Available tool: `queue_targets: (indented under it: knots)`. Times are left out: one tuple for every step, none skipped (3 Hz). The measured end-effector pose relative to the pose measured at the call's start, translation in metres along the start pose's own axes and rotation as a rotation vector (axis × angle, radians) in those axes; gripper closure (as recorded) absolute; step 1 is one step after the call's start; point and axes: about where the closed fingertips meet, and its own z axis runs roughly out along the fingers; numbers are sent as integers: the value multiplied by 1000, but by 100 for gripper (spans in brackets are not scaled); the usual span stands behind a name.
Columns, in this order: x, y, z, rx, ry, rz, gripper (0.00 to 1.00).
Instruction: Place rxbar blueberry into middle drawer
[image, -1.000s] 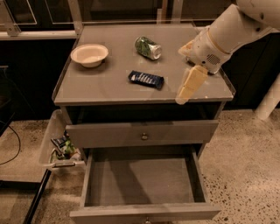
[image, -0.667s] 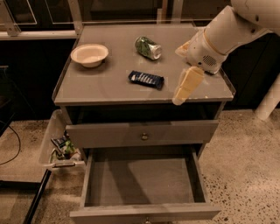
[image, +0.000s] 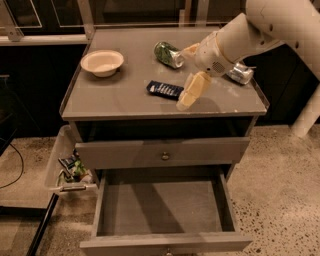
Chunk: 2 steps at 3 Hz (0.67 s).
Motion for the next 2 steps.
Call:
queue_targets:
  knots:
    - [-3, -12, 20, -31, -82, 45, 0]
    - [-1, -14, 43, -64, -116, 118, 0]
